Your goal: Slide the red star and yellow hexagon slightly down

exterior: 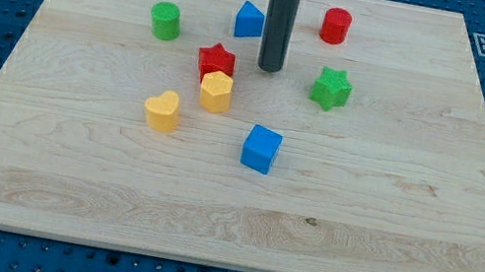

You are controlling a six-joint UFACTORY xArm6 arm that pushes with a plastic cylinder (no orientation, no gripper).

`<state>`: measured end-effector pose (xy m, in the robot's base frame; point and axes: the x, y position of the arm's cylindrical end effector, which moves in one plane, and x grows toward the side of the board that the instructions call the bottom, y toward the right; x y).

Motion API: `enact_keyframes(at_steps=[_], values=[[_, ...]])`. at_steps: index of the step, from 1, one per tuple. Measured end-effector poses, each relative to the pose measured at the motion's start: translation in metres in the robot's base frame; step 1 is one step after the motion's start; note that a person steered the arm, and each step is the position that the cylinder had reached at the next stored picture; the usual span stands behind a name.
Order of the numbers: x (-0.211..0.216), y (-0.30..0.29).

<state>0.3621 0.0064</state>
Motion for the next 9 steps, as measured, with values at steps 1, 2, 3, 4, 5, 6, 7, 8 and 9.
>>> enact_keyframes(at_steps=[1, 2, 3, 4, 5, 6, 7, 8, 9], values=[[0.000, -0.017], [0.001, -0.038], [0.001, -0.059], [0.001, -0.066], [0.009, -0.065], [0.023, -0.050], [0.040, -0.048], [0.056, -0.048], [0.050, -0.048]])
